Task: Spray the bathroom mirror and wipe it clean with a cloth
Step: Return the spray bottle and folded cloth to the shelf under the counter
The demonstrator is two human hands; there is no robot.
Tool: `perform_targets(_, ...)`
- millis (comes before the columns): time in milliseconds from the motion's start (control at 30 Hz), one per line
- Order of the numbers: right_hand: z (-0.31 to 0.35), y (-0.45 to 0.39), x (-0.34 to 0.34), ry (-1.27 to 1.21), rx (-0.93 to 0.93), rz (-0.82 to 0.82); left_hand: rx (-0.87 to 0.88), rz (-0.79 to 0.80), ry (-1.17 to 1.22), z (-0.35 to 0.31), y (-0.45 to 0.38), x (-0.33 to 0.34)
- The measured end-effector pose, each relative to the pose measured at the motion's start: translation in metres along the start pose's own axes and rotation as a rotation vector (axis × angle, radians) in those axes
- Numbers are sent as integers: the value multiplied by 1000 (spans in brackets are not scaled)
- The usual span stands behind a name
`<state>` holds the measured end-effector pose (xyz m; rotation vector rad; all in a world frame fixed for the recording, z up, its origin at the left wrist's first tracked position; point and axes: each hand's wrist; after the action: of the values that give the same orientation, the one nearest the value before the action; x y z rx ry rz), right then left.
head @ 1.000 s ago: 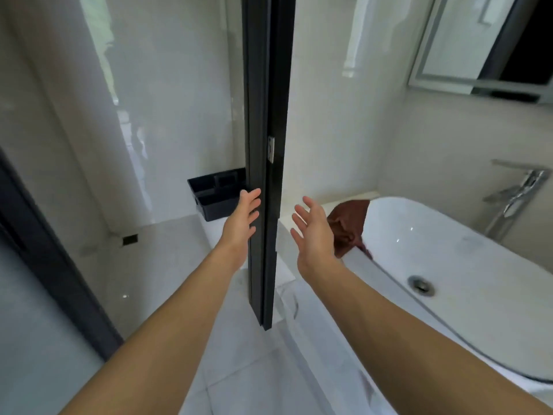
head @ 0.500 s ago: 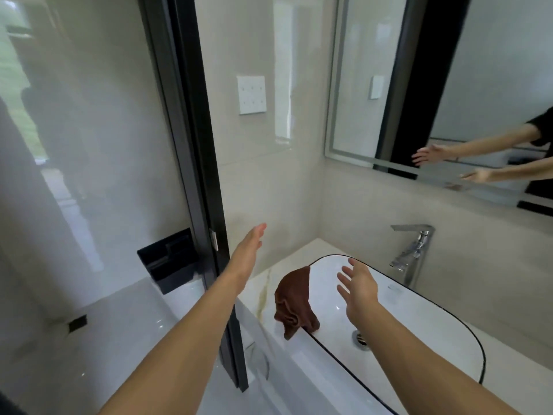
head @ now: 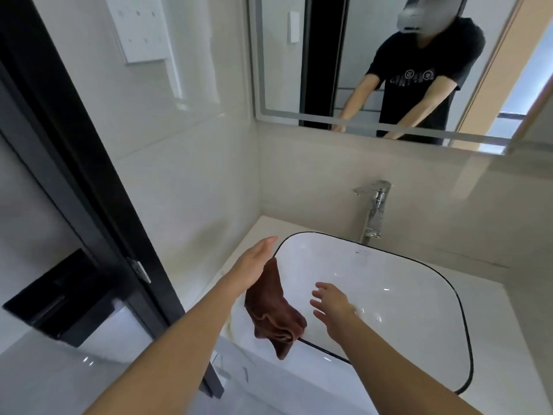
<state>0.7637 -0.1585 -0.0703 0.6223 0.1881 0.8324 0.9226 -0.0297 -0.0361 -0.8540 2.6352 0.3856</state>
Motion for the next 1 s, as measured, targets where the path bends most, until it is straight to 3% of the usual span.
perform_targets(167, -21, -41, 13, 286, 9, -94, 87, 77, -418, 24, -41, 4)
perform_targets(300, -33, -65, 15, 537, 44, -34, 223, 211, -974, 38, -68, 14)
perform_targets(467, -32, -63, 18, 767, 84, 32, 188, 344, -1299, 49, -77, 21)
perform_targets(633, -27, -70, 19, 898, 53, 45, 249, 302, -1421, 50, -77, 22)
perform_targets(800, -13, -62, 20, 968, -20, -55, 312, 222, -1459, 42, -69, 23)
perform_targets(1000, 28, -33, 11, 915, -295, -186, 400, -21, -1280, 23, -61, -5)
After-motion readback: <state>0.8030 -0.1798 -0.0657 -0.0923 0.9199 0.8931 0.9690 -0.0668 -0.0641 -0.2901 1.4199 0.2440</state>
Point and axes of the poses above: each hand's wrist, its own y-axis away from the middle knuckle, its own x-axis out of the palm, z = x × y, and after that the axes turned 5 degrees about z, right-handed
